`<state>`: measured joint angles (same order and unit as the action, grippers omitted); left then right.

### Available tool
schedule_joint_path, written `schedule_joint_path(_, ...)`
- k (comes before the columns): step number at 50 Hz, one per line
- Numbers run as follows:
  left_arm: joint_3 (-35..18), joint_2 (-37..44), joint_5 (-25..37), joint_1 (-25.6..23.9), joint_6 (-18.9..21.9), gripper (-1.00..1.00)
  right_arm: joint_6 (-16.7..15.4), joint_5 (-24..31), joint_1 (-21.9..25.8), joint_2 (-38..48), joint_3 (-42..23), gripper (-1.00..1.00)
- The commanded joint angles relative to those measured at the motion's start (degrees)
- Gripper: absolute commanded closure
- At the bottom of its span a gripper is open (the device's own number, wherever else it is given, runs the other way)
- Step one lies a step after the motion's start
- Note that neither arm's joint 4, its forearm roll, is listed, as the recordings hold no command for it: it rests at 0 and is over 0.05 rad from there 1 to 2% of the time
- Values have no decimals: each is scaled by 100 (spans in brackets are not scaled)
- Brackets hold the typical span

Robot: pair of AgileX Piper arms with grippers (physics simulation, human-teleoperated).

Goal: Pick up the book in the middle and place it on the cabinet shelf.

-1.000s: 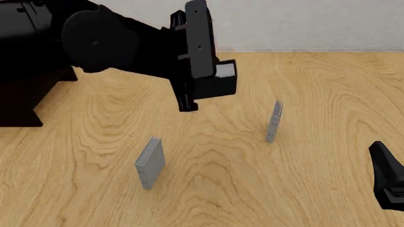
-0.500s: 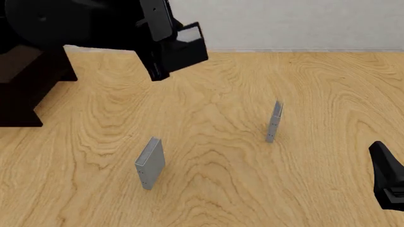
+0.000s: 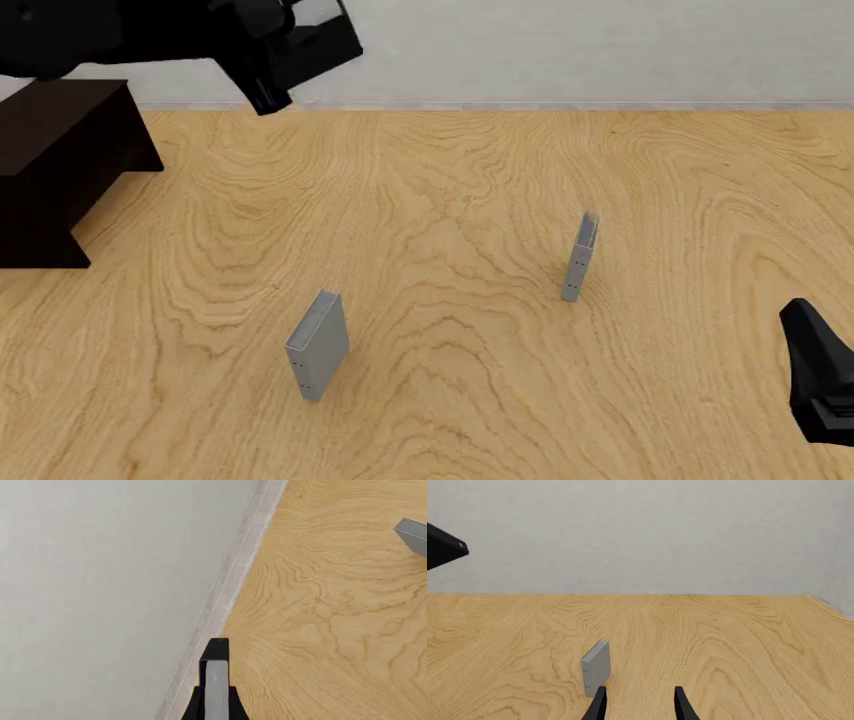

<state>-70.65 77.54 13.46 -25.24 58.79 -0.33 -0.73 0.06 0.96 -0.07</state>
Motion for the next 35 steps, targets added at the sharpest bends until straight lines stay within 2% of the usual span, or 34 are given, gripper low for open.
schedule_joint_path(1,-42,-113,-420,448,316,100,0,1,0,-2,0,-100)
schedule_joint_path(3,52,-116,-606,592,497,100,-1,0,0,0,0,-100)
schedule_joint_path(15,242,6,-1029,1012,679,100,-1,0,1,0,0,-100)
schedule_joint_path(20,167,50,-1140,1247,707,100,1,0,-1,-1,0,-100)
schedule_joint_path(24,195,87,-1259,1447,888,100,0,0,-1,-1,0,-100)
schedule_joint_path(28,122,53,-1208,1482,884,100,-2,0,0,-1,0,-100)
schedule_joint_path(33,187,46,-1406,1599,1098,100,0,0,-1,-1,0,-100)
schedule_joint_path(35,143,15,-1396,1590,1043,100,0,0,1,-1,0,-100)
